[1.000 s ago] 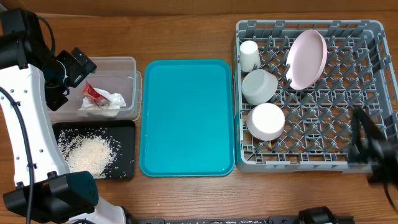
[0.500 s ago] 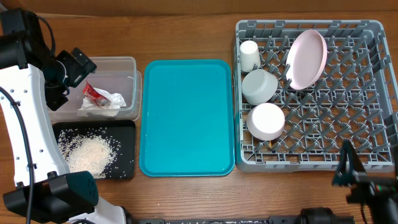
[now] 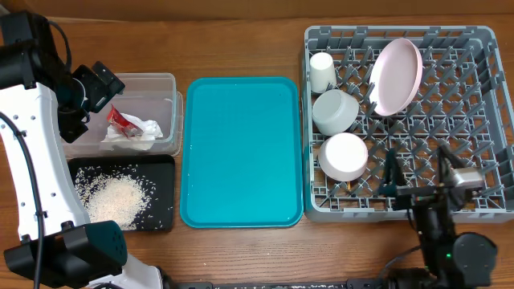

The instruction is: Sort waste into correct bins and load items into the dishwasher

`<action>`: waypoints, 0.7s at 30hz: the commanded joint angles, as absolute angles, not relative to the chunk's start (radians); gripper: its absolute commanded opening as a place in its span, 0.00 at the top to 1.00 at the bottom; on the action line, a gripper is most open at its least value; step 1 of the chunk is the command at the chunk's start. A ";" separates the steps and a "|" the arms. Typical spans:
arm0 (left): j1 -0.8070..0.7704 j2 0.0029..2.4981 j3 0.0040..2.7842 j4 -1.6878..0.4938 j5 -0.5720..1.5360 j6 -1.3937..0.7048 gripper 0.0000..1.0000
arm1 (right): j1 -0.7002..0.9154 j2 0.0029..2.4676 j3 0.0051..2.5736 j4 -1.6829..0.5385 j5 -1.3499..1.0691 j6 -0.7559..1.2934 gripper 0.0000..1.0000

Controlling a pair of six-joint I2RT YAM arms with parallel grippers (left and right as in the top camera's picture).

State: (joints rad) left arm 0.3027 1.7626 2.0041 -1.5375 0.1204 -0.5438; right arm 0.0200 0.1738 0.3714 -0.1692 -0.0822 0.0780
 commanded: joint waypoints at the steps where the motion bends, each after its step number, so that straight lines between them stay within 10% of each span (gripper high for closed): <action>1: 0.301 1.739 2.022 -1.536 0.121 -0.531 0.00 | 0.017 0.087 0.254 -0.081 -0.118 0.082 0.00; 21: 0.301 1.739 2.022 -1.536 0.121 -0.531 0.00 | 0.017 0.003 0.008 0.027 -0.115 0.082 0.00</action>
